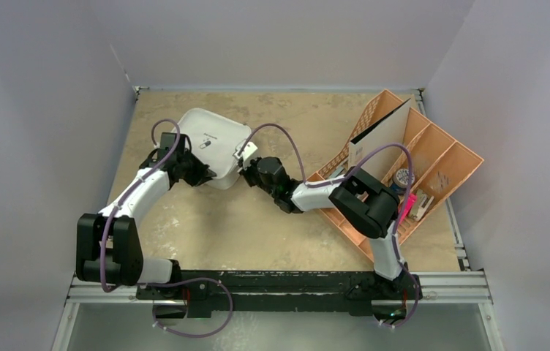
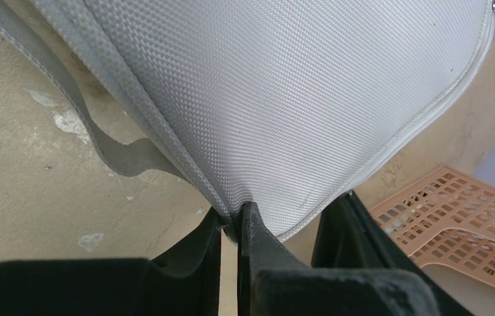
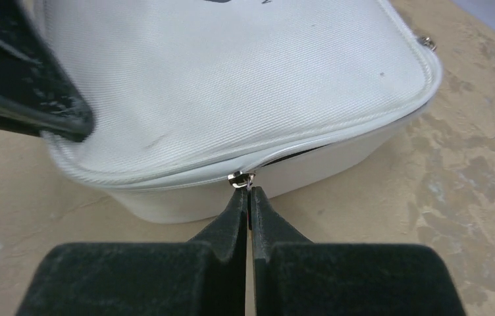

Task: Organize the medicine kit
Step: Zip the medicine box at the center of the board.

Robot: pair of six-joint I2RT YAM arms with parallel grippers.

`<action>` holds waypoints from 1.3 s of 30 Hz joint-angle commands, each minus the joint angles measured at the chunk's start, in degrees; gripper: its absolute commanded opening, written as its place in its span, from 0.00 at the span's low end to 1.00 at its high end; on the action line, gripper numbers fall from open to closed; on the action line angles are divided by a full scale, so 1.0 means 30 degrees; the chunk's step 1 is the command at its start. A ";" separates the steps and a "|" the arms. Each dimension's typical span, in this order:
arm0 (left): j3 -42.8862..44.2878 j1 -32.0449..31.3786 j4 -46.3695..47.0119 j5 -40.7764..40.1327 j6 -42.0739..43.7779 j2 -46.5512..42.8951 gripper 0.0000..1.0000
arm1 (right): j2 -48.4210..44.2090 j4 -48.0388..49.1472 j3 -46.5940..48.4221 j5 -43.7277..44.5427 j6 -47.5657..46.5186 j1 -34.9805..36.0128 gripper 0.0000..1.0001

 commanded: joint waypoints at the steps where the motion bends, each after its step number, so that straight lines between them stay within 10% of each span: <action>1: 0.0138 0.0112 -0.2151 -0.1594 0.3229 -0.0565 0.00 | -0.0846 0.0428 0.0797 0.1235 -0.1215 -0.1676 0.00; 39: 0.2142 0.0112 -0.5817 0.4145 1.5388 -0.0829 0.00 | 0.4147 -0.1120 0.7766 -1.0422 -0.5187 -0.8464 0.00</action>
